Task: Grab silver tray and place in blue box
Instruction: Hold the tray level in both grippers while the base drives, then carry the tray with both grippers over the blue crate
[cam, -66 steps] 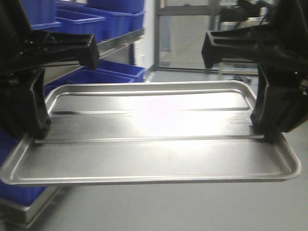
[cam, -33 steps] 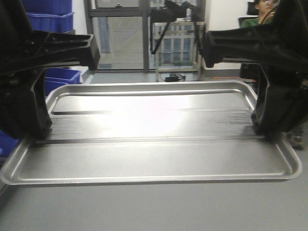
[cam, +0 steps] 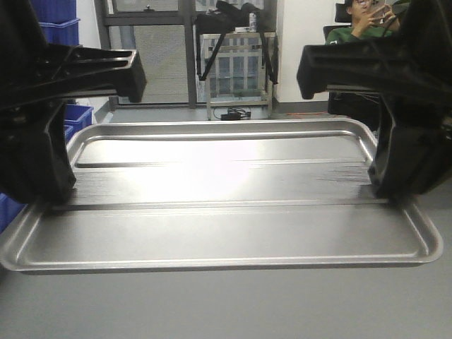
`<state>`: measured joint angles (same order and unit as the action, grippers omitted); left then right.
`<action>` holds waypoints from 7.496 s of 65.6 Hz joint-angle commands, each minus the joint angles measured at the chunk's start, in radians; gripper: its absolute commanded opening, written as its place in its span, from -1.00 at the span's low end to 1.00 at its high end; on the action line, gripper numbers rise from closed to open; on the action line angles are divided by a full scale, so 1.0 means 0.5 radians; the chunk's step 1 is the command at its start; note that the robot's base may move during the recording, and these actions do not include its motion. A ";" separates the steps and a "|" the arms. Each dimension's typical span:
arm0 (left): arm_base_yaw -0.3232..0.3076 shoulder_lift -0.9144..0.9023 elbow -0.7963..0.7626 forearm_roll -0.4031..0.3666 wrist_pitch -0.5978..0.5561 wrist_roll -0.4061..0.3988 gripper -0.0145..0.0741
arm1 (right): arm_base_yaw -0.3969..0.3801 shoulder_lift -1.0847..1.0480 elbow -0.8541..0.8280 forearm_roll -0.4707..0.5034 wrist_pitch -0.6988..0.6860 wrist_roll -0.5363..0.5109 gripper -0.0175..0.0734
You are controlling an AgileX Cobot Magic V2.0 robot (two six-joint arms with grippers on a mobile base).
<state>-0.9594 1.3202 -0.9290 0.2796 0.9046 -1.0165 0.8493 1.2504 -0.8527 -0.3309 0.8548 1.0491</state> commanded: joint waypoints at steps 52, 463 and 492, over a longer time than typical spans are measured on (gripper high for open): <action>-0.021 -0.064 -0.049 0.023 -0.051 0.010 -0.91 | -0.002 -0.057 -0.058 -0.076 -0.092 -0.002 -0.49; 0.006 -0.055 -0.049 0.066 -0.102 0.010 -0.91 | -0.019 -0.032 -0.058 -0.122 0.205 -0.002 -0.49; 0.006 -0.055 -0.049 0.066 -0.111 0.010 -0.91 | -0.019 -0.032 -0.058 -0.267 0.129 -0.002 -0.49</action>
<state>-0.9558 1.3226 -0.9290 0.2742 0.8497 -1.0147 0.8417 1.2582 -0.8527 -0.3550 0.9263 1.0579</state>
